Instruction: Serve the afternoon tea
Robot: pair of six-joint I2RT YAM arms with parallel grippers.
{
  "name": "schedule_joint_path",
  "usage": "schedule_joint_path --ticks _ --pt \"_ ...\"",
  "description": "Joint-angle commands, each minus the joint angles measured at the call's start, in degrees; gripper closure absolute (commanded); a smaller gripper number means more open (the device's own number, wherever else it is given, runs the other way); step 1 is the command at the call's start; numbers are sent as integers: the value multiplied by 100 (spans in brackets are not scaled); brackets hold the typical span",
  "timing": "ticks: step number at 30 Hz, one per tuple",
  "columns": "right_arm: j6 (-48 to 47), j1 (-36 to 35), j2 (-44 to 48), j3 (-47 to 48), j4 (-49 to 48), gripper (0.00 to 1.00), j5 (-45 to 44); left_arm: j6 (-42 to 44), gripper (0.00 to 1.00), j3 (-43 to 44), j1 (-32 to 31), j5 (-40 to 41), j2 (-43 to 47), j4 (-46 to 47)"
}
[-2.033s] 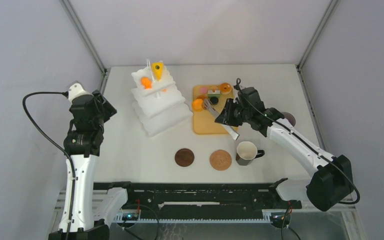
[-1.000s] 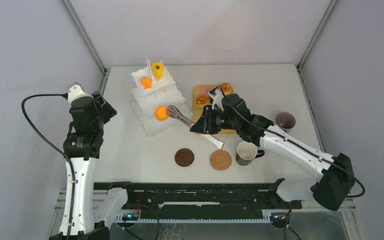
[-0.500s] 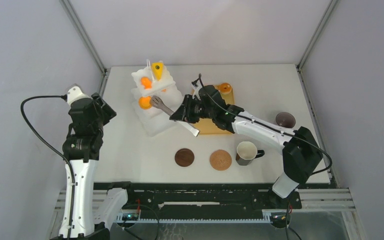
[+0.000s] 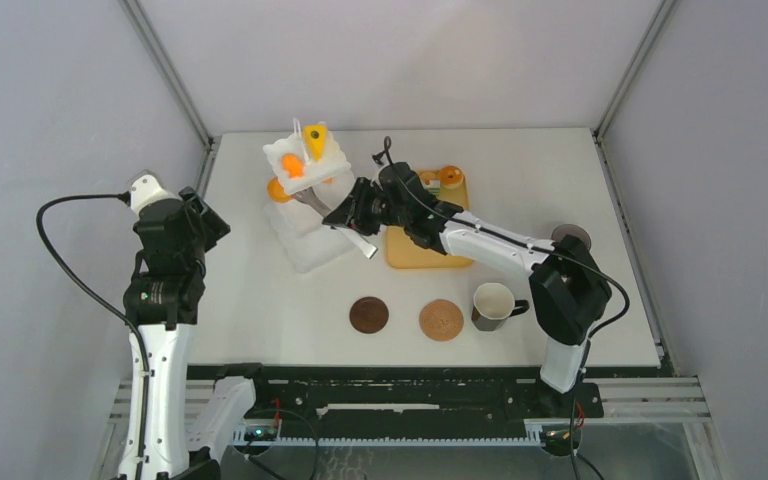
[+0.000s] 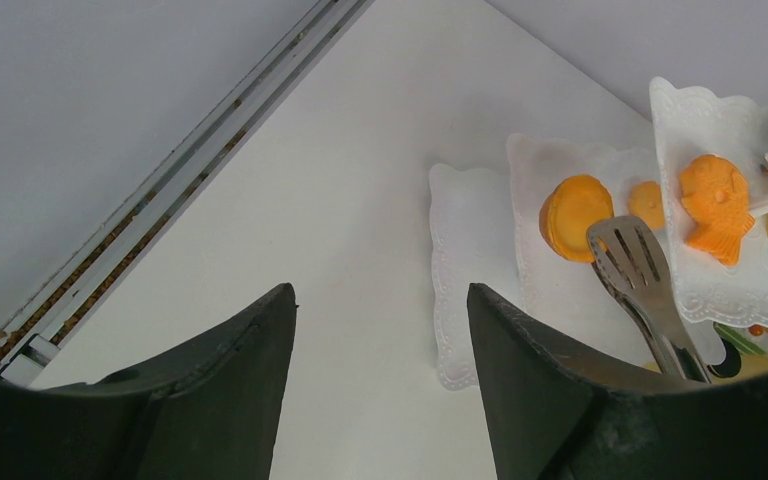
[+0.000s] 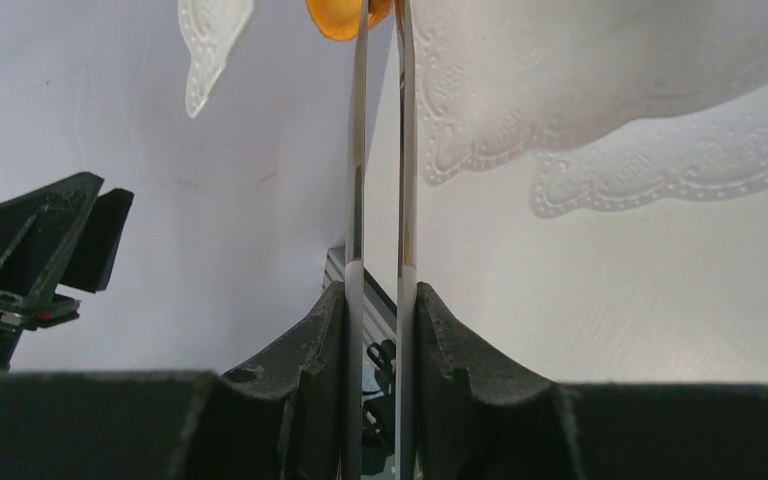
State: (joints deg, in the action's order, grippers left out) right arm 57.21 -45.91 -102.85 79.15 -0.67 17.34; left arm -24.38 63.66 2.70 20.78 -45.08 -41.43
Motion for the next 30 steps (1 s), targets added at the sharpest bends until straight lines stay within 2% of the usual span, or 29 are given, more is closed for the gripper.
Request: schedule_joint_path --ticks 1,11,21,23,26,30 --pt "228 -43 -155 562 -505 100 -86 90 32 -116 39 76 41 47" --pt "328 -40 -574 1027 -282 100 -453 156 32 -152 44 163 17 60" --pt "416 -50 -675 1036 -85 100 -576 179 32 -169 42 180 -35 89" --pt "422 -41 -683 1038 -83 93 -559 179 32 -178 44 181 -29 91" --pt "435 -54 -660 1032 -79 75 -547 185 32 -178 43 181 -40 91" --pt "433 -75 -601 994 -89 63 -542 178 32 -170 39 175 -44 91"
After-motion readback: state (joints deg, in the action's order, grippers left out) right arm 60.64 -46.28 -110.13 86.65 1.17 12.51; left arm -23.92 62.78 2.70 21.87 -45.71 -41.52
